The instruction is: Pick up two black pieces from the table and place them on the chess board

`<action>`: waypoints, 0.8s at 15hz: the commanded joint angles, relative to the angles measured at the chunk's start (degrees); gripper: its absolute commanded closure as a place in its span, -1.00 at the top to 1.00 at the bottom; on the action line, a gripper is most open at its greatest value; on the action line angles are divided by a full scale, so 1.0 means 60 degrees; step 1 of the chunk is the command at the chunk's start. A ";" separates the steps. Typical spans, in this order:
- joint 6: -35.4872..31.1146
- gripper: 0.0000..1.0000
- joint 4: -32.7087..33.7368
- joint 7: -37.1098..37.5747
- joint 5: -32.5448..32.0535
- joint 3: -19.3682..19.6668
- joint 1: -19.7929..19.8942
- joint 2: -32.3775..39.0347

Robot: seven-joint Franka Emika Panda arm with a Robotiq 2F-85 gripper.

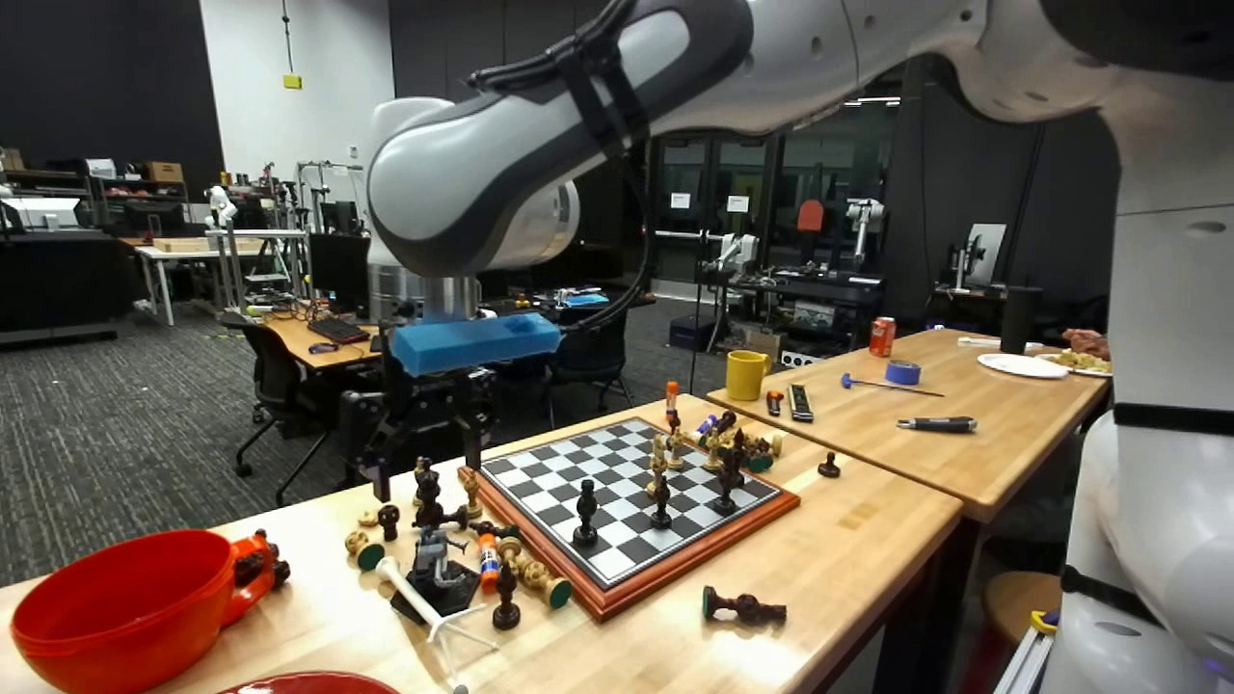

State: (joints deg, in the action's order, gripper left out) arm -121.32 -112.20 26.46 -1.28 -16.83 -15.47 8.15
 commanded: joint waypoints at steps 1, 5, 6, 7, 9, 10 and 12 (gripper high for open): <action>0.0019 1.00 0.0185 0.0041 -0.0026 0.0201 -0.0206 0.0119; 0.0102 1.00 0.0478 0.0147 -0.0032 0.0255 -0.0240 0.0362; 0.0197 1.00 0.0663 0.0192 -0.0012 0.0304 -0.0216 0.0463; 0.0275 1.00 0.0767 0.0317 -0.0072 0.0361 -0.0222 0.0518; 0.0272 1.00 0.1011 0.0444 -0.0080 0.0495 -0.0208 0.0692; 0.0287 1.00 0.1143 0.0432 -0.0026 0.0550 -0.0199 0.0788; 0.0281 1.00 0.1429 0.0433 0.0008 0.0675 -0.0198 0.1019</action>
State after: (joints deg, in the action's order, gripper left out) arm -121.07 -107.14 27.80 -1.69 -14.03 -15.91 12.03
